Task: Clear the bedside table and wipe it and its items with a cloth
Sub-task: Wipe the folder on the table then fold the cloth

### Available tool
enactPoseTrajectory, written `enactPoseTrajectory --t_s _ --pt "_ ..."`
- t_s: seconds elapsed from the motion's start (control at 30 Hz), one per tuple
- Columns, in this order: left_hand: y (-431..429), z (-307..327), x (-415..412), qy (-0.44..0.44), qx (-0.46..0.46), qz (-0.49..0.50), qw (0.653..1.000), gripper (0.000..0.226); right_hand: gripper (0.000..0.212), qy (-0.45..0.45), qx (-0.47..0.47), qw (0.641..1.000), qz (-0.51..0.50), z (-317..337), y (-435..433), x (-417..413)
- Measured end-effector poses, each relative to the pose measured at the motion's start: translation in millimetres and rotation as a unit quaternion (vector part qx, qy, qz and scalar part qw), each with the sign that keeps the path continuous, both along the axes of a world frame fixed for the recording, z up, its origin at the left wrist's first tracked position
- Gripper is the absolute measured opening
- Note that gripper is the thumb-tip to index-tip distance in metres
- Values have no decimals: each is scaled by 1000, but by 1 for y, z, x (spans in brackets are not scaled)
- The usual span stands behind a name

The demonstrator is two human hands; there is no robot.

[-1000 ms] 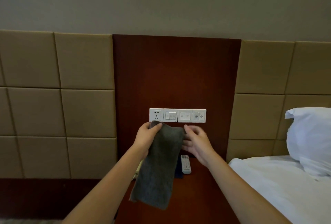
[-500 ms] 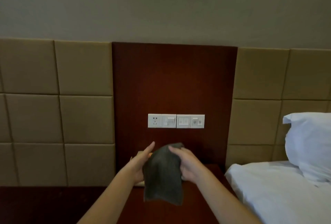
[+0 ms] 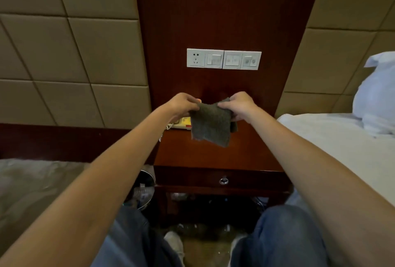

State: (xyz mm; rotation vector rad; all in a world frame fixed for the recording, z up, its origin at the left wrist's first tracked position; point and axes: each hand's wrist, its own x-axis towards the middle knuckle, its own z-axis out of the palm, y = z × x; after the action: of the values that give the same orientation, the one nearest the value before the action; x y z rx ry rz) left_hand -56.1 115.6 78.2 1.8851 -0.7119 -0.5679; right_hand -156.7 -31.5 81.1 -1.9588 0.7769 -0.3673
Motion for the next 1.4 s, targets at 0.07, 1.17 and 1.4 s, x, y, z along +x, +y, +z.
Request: enactPoseTrajectory --t_s 0.07,1.17,1.4 --pt "0 -3 2 -21 17 -1 1000 16 44 -8 30 999 16 -1 -1 -2" --pt "7 -45 7 365 -166 74 913 20 32 -49 51 997 42 -45 28 -4" --pt "0 -50 8 399 -233 90 882 22 15 -87 90 992 31 -41 31 2"
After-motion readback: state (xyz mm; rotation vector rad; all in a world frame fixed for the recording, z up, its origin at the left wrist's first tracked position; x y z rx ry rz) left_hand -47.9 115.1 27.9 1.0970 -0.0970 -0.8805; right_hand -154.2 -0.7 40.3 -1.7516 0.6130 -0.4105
